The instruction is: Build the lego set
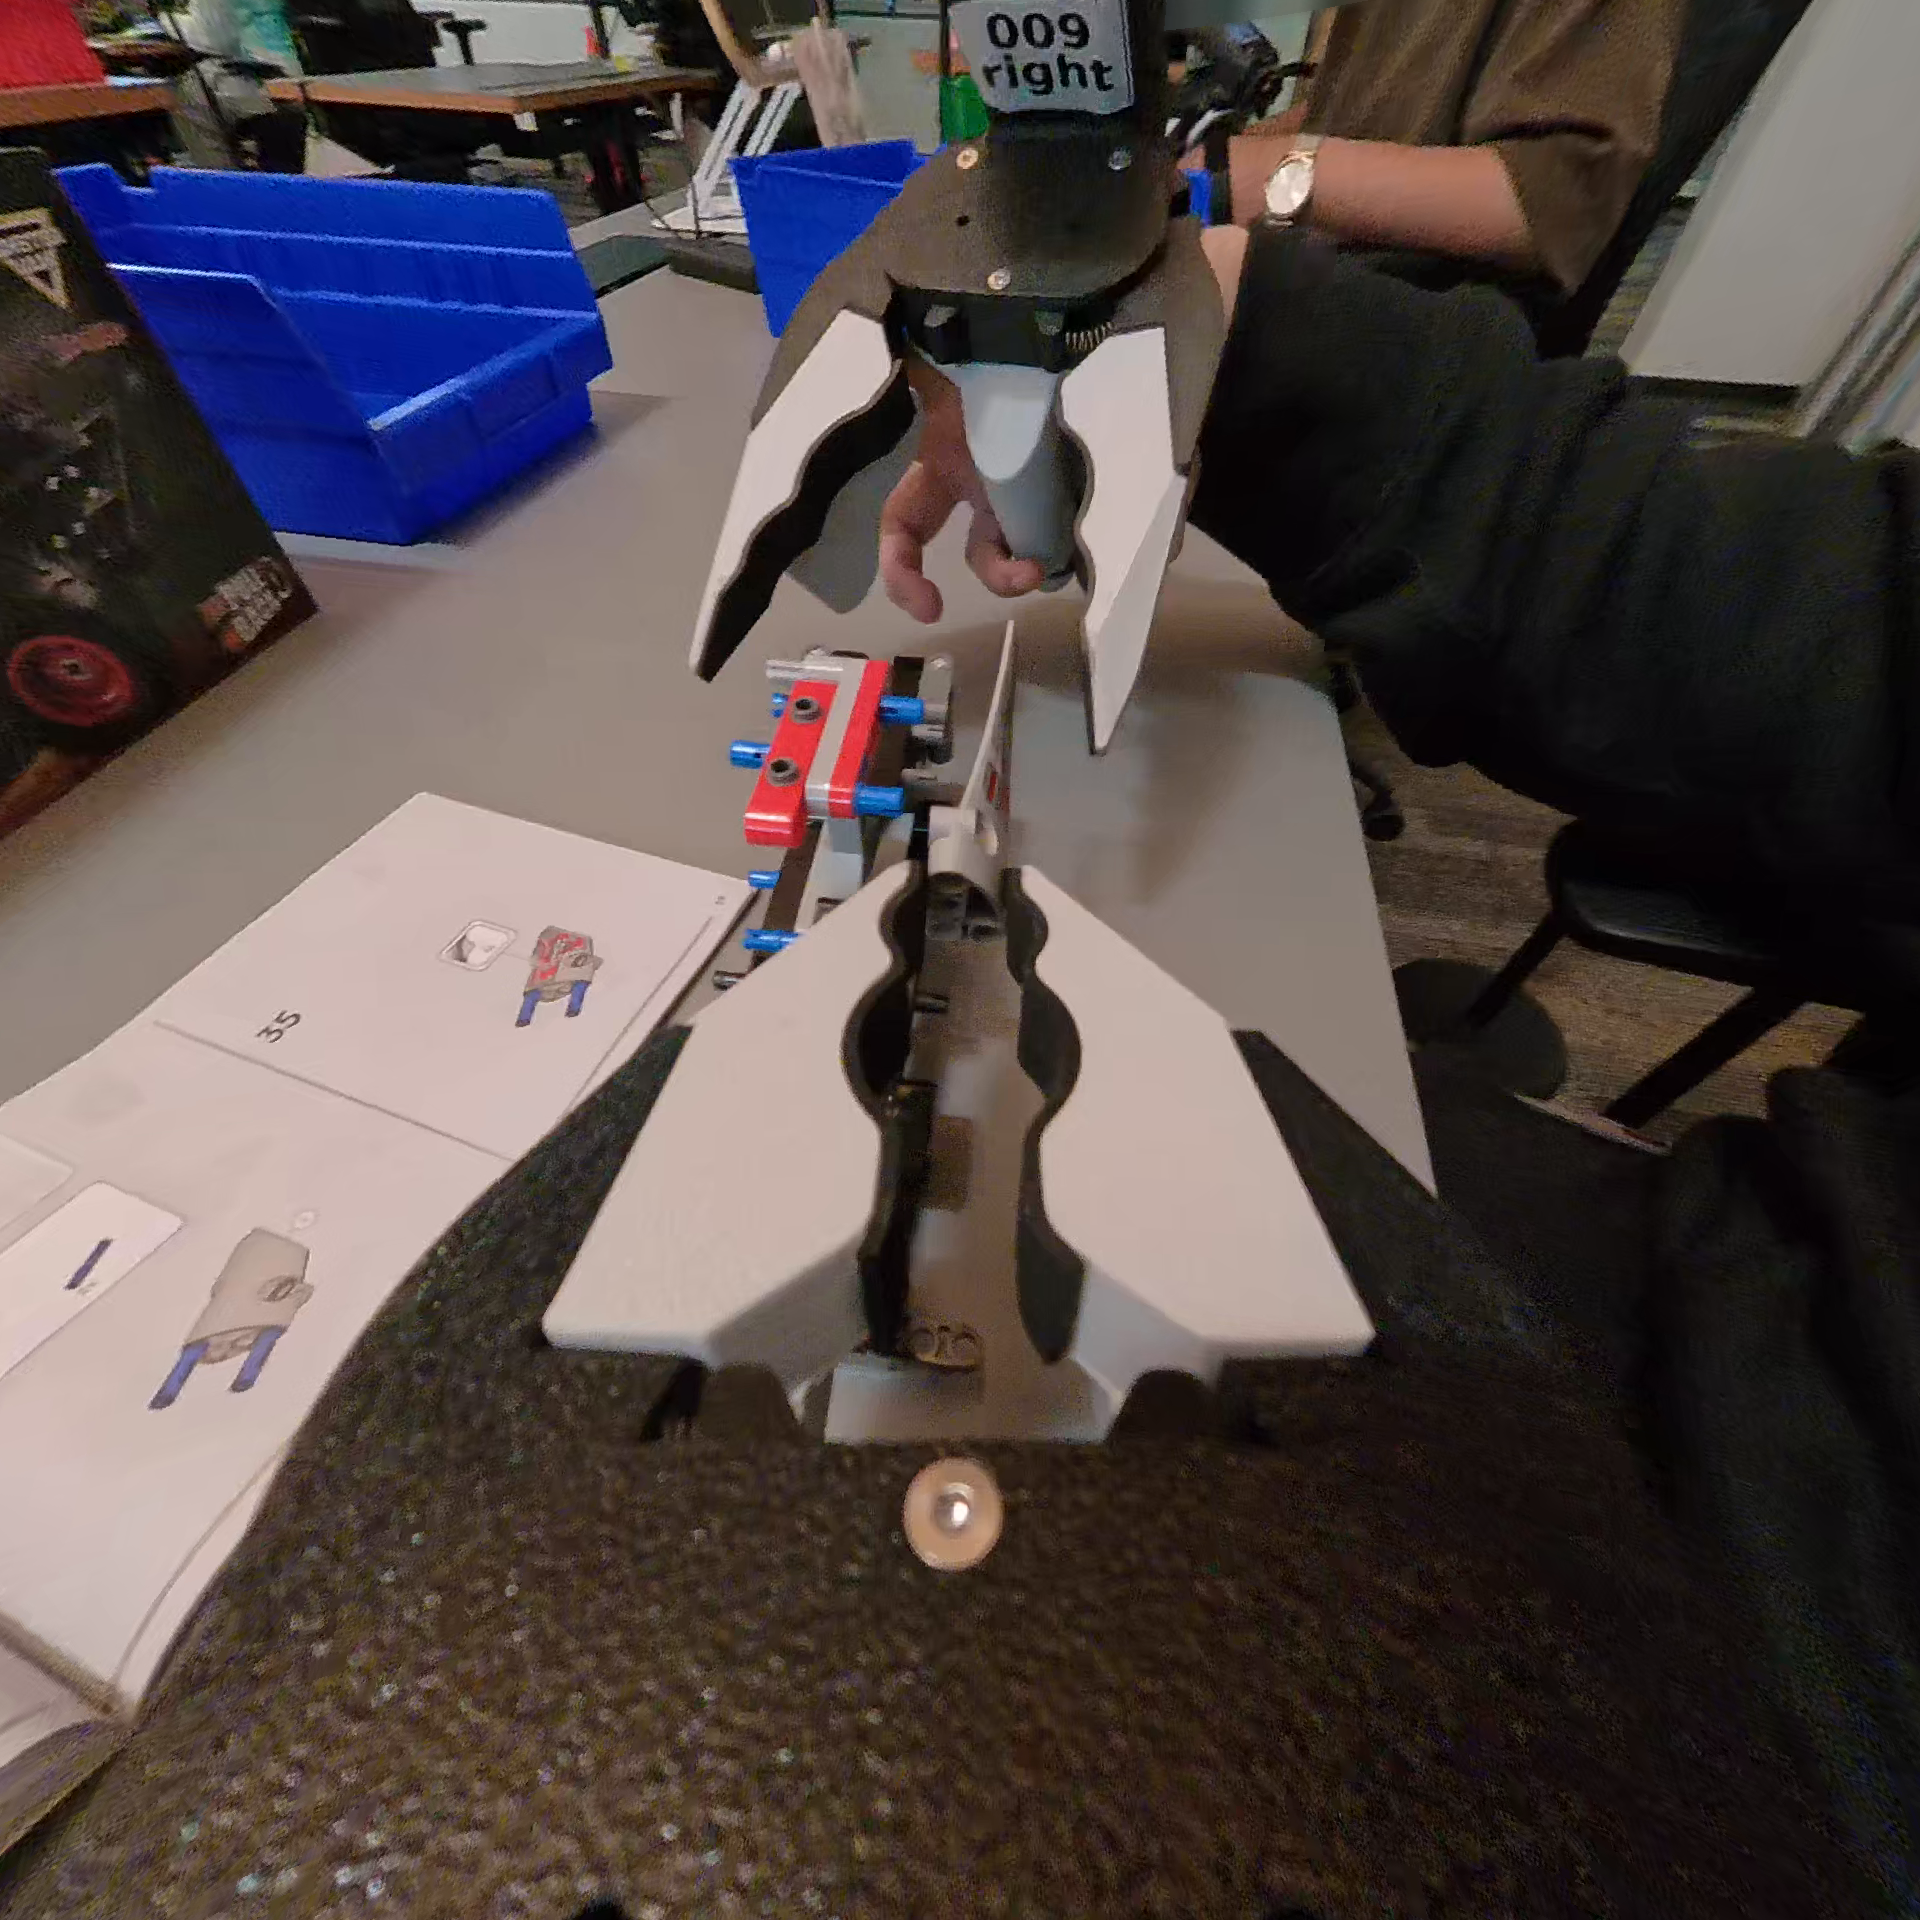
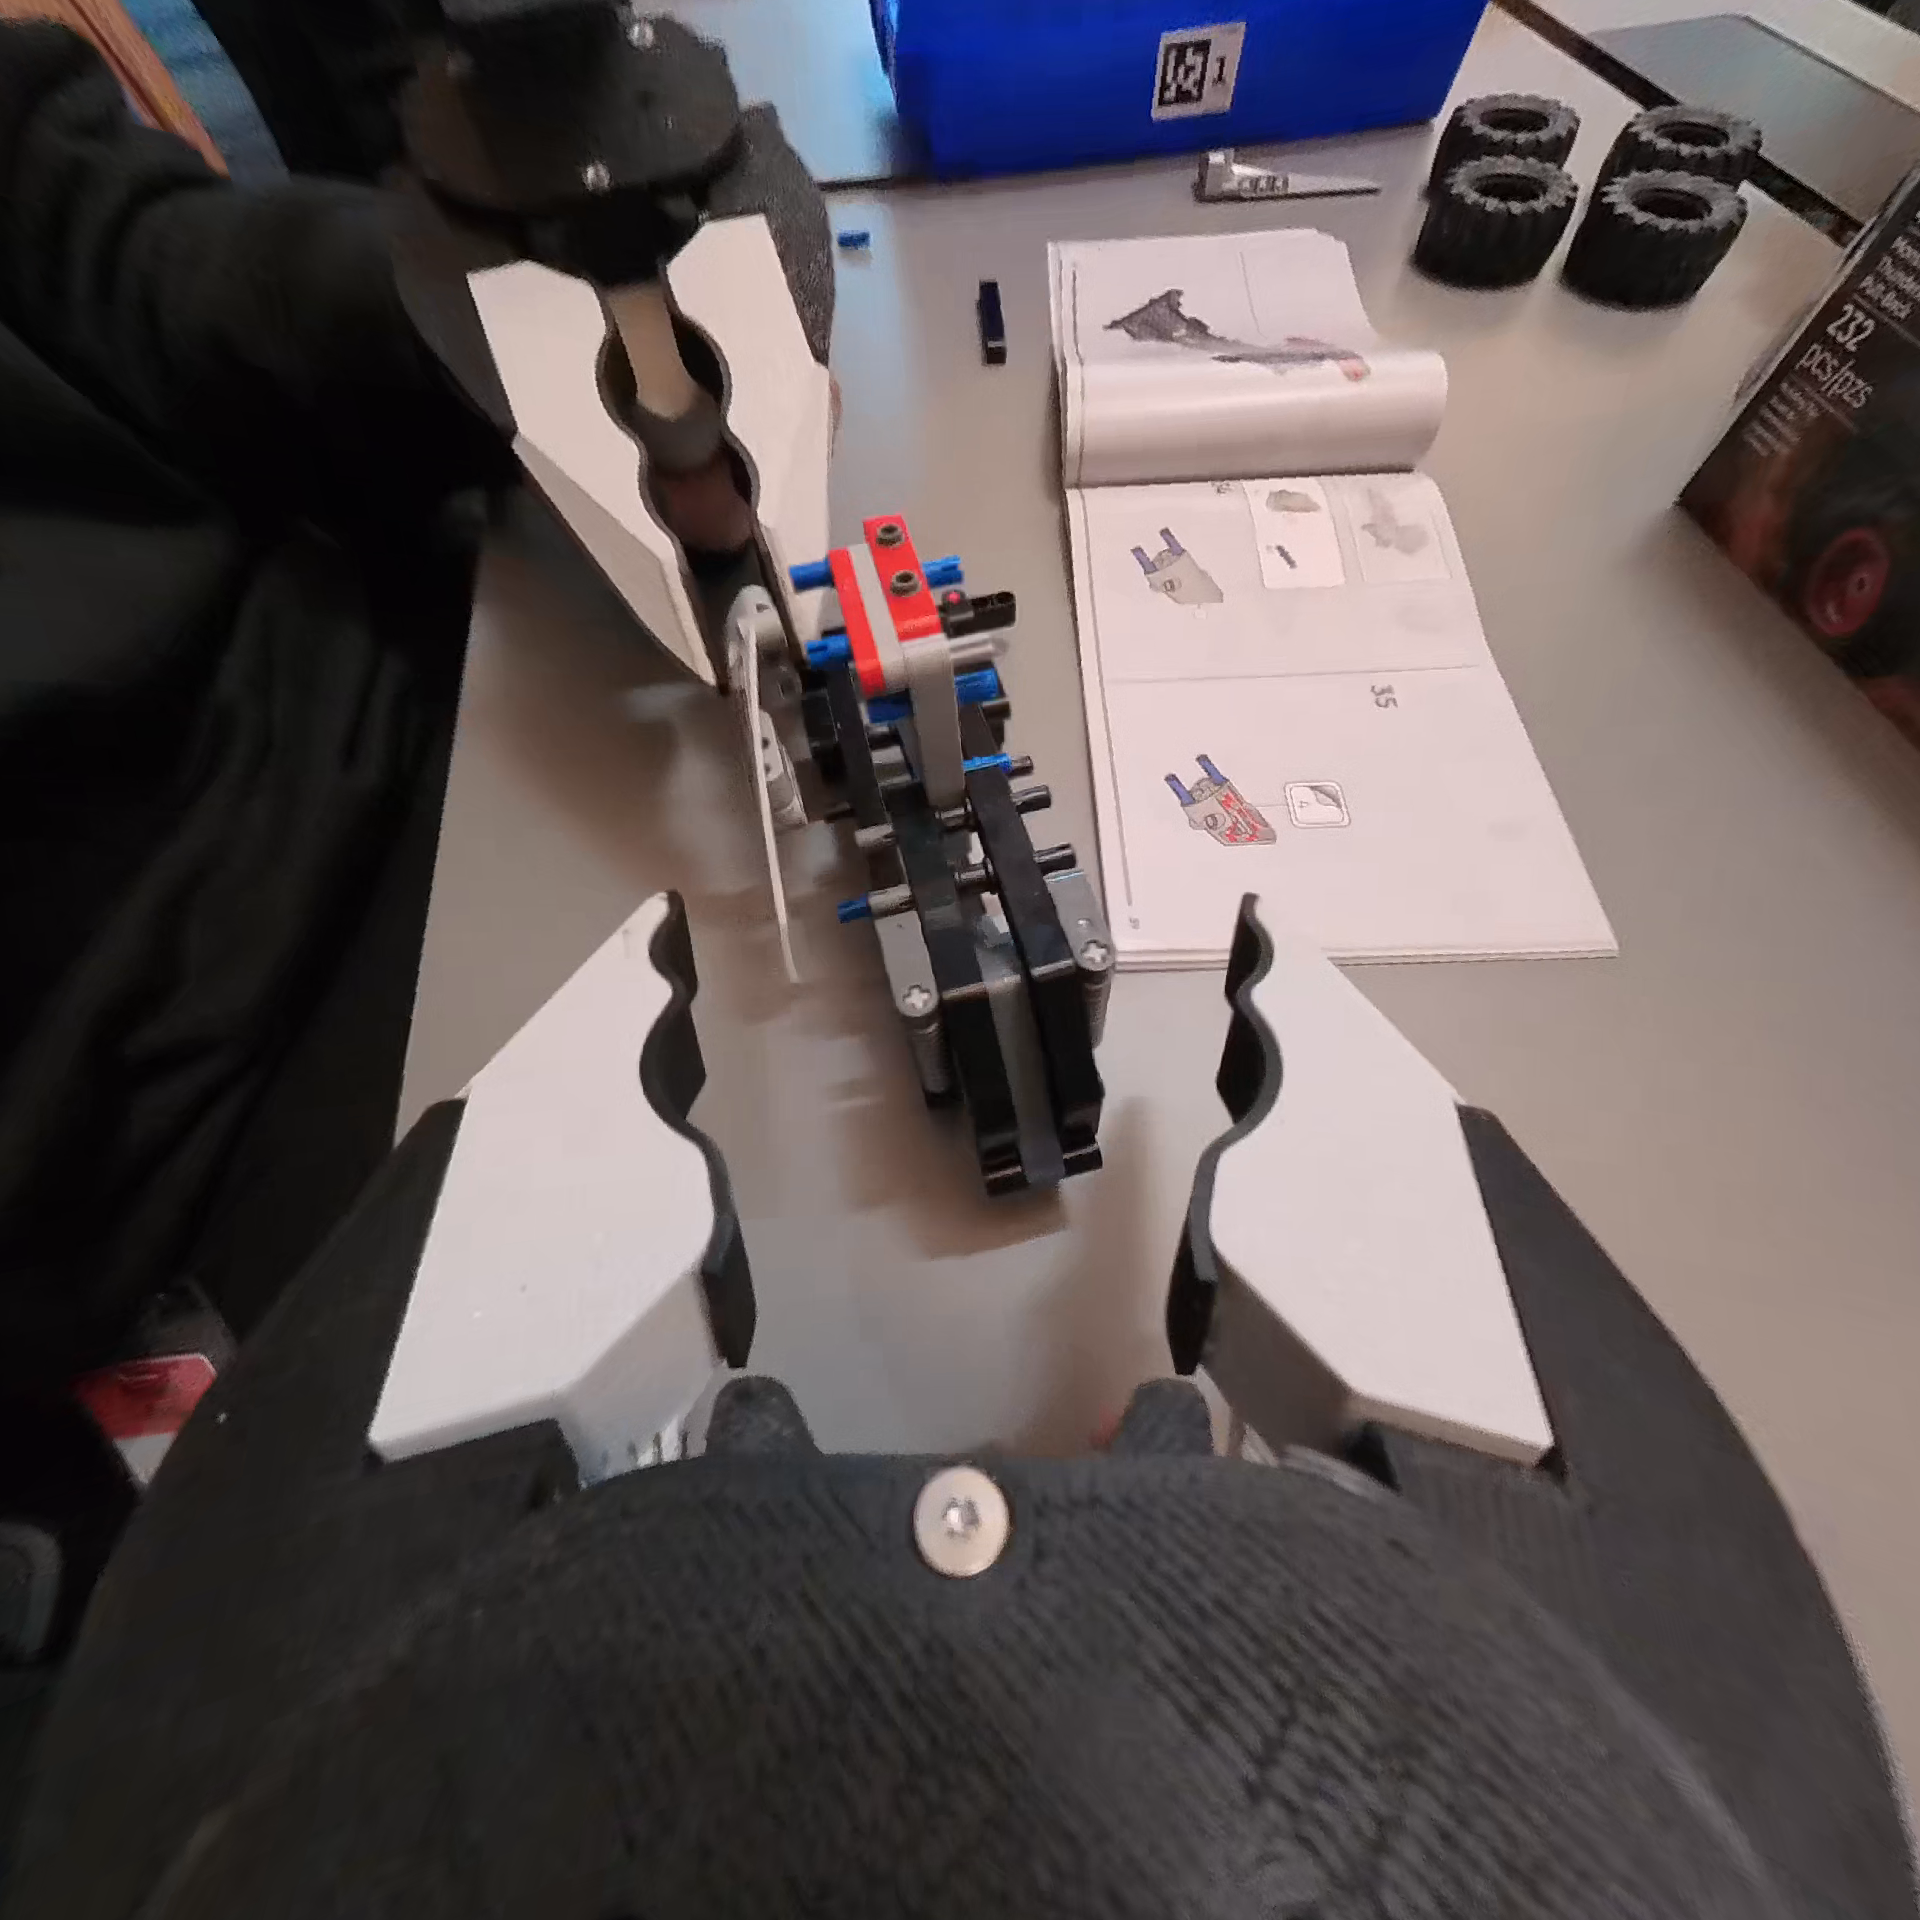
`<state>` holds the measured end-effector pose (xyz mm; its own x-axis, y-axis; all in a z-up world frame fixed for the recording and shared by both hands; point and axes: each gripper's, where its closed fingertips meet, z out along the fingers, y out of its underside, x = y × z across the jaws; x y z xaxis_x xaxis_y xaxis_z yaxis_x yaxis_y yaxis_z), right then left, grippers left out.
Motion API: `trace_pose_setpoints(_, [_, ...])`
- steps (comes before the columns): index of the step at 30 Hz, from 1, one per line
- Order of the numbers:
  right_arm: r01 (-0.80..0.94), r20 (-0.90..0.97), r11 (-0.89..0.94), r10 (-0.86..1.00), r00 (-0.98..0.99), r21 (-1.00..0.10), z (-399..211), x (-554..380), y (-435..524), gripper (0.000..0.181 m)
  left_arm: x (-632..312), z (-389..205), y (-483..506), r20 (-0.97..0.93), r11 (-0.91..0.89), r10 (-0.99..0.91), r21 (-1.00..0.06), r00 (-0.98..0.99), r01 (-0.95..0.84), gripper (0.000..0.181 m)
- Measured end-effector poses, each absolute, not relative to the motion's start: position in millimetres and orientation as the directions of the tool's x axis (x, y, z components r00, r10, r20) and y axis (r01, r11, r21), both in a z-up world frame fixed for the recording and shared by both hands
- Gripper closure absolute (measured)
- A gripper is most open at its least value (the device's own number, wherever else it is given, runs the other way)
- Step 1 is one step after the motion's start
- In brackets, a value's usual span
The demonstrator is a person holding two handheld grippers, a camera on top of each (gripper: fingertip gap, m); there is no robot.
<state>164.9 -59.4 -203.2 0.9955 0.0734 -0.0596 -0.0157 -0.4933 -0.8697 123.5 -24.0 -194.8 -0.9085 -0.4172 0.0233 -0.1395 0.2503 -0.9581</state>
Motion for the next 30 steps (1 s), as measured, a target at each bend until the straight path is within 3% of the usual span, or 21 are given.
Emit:
trace_pose_setpoints(8, [-0.088,-0.131,-0.481,0.056,0.990,-0.873,-212.2,160.1,-54.2,0.109,123.6,-198.7,-27.5,-0.079,0.309,-0.463,-0.948,-0.883,-0.078,0.170])
trace_pose_setpoints(14, [-0.067,-0.082,-0.500,0.009,0.997,-0.863,-226.2,153.5,-58.1,0.099,117.4,-200.7,-24.8,-0.131,0.346,-0.485,-0.937,-0.865,-0.052,0.170])
trace_pose_setpoints(21, [-0.045,-0.043,-0.514,-0.016,0.999,-0.857,-229.7,157.0,-57.4,0.105,123.1,-199.3,-22.7,-0.135,0.344,-0.444,-0.938,-0.886,-0.029,0.170])
trace_pose_setpoints(27, [-0.095,-0.068,-0.523,-0.071,0.995,-0.847,-234.9,159.9,-58.9,0.100,123.4,-198.6,-25.0,-0.085,0.318,-0.356,-0.947,-0.930,-0.036,0.169])
trace_pose_setpoints(30, [-0.097,-0.050,-0.524,-0.103,0.993,-0.846,-235.3,160.8,-62.5,0.094,118.0,-187.5,-28.1,0.024,0.222,-0.327,-0.970,-0.945,-0.102,0.169])
